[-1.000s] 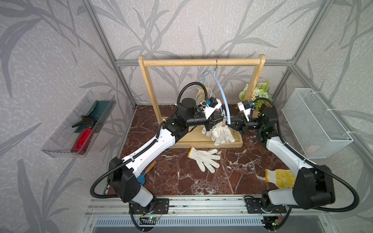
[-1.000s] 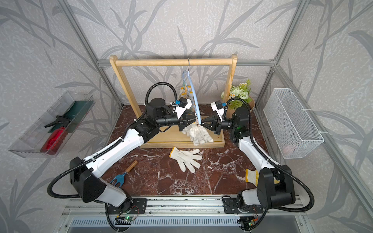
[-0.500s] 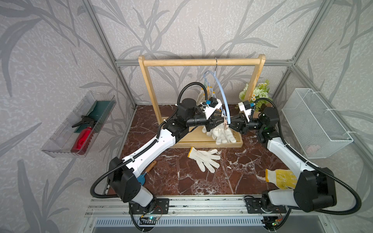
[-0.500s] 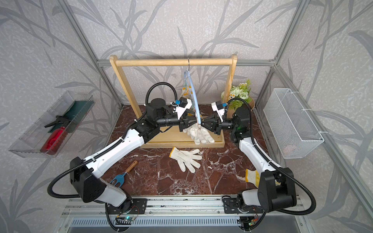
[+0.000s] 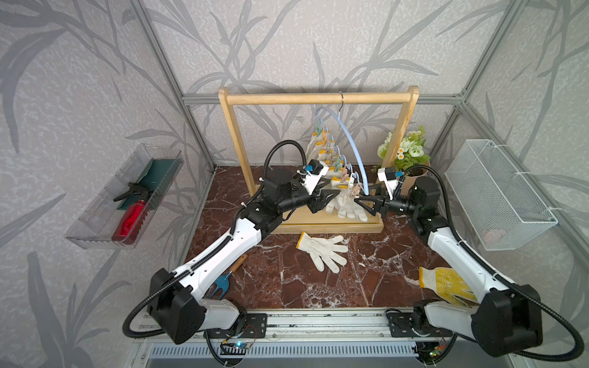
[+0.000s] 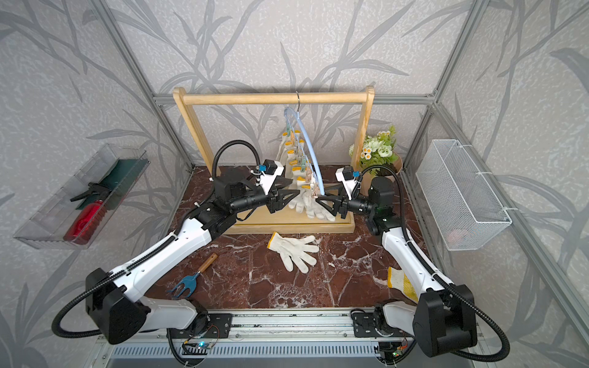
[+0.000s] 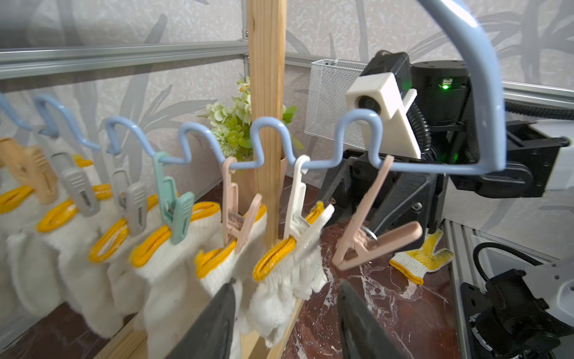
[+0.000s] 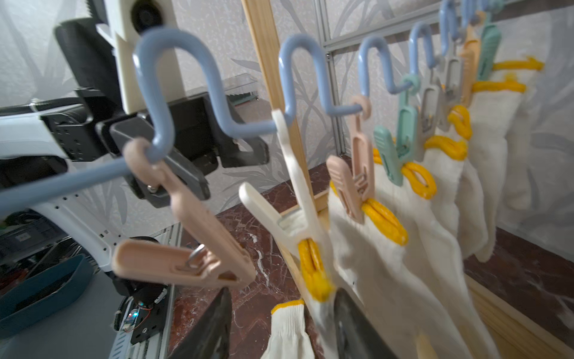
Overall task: Clip the gloves onto a hanger to dry
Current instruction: Clamp the glove onto the hanger, then pick up the glove from the center of the board.
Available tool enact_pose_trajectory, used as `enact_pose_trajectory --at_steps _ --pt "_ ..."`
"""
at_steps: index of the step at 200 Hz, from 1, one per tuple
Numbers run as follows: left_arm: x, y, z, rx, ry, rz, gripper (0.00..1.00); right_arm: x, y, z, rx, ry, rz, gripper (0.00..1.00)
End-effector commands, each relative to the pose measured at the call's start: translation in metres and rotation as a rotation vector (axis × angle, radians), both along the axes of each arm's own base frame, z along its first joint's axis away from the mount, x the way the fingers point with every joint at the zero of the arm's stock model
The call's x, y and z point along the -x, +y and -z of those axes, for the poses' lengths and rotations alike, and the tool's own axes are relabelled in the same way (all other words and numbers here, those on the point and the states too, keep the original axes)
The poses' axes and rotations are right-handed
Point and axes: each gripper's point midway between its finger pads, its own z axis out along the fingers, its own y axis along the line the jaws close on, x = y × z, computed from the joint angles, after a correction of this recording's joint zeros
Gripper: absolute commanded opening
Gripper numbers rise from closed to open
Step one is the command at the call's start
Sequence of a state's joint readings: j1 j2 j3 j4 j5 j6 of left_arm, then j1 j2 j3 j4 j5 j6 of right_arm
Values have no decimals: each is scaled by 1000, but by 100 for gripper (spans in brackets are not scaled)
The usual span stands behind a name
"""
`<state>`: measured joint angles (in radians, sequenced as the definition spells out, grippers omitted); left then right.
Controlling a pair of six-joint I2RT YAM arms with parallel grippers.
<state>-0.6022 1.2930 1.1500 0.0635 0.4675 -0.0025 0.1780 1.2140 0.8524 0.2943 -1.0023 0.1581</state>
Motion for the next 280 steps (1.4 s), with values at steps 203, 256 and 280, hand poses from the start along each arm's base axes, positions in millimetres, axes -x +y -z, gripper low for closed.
enact_pose_trajectory --at_steps 203,256,280 --pt "34 93 282 -189 620 -597 51 49 -24 164 197 348 411 63" --pt "33 93 309 -248 674 -620 50 54 -16 166 188 350 370 63" --pt "30 91 321 -269 685 -628 49 58 -11 169 194 349 343 63"
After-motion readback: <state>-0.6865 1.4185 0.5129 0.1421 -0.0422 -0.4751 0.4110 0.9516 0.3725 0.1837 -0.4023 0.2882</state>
